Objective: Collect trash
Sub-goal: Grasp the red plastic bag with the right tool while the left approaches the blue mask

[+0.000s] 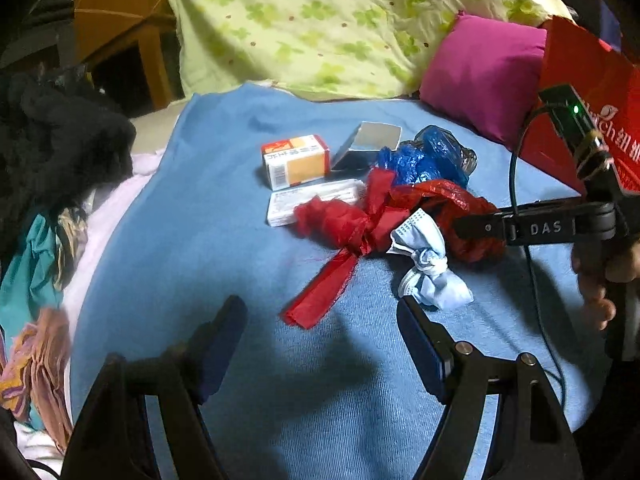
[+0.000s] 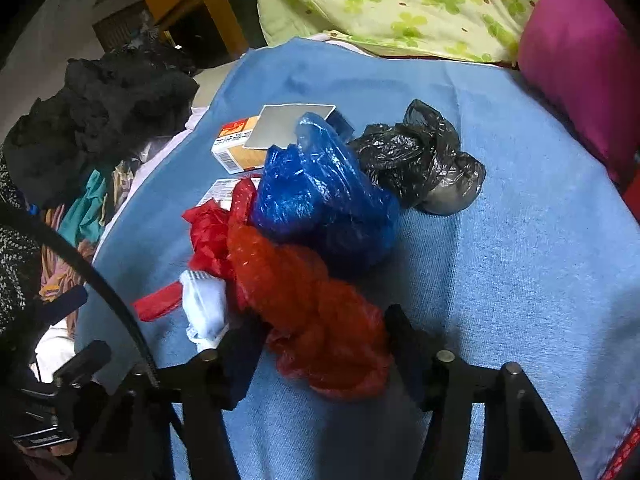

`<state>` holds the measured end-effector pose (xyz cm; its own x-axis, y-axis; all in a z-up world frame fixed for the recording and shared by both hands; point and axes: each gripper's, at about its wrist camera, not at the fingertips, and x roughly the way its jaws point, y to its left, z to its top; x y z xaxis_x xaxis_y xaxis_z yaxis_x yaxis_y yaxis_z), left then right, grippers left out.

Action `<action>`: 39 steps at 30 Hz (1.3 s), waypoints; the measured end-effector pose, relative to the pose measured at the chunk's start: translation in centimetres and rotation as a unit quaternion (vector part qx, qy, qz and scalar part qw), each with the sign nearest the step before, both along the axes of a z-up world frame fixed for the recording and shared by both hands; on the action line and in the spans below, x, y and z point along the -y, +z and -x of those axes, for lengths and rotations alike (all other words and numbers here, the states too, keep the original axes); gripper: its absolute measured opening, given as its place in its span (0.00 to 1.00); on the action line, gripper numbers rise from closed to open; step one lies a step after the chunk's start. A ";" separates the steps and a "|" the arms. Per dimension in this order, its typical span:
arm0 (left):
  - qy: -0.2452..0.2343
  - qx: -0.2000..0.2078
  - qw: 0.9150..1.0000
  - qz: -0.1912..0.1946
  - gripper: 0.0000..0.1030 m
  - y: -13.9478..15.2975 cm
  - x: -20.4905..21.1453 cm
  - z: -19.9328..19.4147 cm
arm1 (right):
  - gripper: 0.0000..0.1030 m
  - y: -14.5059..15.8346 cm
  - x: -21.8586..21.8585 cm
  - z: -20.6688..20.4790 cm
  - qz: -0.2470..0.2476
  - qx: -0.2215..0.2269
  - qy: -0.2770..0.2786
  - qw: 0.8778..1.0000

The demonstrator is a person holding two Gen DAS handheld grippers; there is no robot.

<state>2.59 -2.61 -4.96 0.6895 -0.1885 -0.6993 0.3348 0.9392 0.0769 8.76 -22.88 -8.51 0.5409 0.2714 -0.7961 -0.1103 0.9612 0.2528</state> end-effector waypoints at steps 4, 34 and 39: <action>-0.011 0.018 1.000 -0.011 0.76 -0.4 0.8 0.3 | 0.58 0.5 1.1 0.9 -0.010 -0.008 -0.019 1.000; -0.009 -0.024 0.997 -0.066 0.76 -2.5 5.7 -0.8 | 0.61 0.5 10.3 2.8 -0.070 -0.064 -0.132 0.987; -0.005 -0.070 0.997 -0.022 0.76 -2.8 6.7 -1.9 | 0.61 0.3 10.2 2.7 -0.076 -0.064 -0.133 0.986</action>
<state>4.46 -9.31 -7.74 0.5831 -0.1617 -0.7962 0.3538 0.9327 0.0697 6.06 -33.09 -8.19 0.5068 0.2551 -0.8235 0.1820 0.9020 0.3915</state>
